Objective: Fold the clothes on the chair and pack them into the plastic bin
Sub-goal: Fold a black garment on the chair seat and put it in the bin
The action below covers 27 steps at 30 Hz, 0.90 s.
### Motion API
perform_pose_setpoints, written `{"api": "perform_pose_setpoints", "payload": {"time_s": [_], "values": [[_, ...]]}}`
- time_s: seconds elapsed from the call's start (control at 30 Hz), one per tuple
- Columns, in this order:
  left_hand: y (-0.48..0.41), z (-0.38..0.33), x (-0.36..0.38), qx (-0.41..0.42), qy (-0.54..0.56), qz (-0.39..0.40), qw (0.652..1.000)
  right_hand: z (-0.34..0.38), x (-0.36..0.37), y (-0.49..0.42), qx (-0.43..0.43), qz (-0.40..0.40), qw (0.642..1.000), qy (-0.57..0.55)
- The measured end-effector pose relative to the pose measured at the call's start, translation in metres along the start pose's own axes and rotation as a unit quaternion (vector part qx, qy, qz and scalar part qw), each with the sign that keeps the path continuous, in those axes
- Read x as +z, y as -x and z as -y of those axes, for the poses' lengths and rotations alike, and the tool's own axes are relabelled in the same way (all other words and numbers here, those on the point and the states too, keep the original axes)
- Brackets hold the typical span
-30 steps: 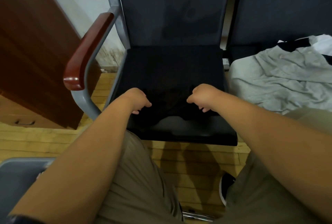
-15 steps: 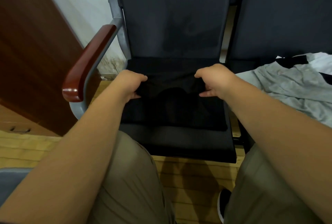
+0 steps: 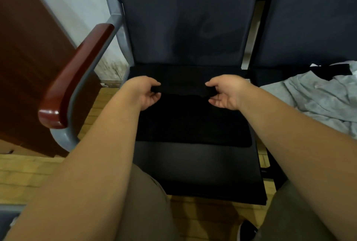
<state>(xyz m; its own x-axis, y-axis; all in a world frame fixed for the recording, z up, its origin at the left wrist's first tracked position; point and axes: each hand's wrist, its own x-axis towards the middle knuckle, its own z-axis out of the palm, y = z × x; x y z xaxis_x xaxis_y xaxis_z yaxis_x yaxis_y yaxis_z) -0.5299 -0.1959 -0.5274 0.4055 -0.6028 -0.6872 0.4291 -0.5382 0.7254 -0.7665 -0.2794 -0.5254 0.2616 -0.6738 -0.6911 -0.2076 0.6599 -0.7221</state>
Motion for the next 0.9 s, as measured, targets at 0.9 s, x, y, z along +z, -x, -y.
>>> {"api": "perform_pose_setpoints", "payload": {"time_s": [0.9], "values": [[-0.006,0.007,-0.042,-0.052,-0.732,-0.009,0.679,-0.012,-0.022,0.018,0.039,0.010,0.729,0.683]]}}
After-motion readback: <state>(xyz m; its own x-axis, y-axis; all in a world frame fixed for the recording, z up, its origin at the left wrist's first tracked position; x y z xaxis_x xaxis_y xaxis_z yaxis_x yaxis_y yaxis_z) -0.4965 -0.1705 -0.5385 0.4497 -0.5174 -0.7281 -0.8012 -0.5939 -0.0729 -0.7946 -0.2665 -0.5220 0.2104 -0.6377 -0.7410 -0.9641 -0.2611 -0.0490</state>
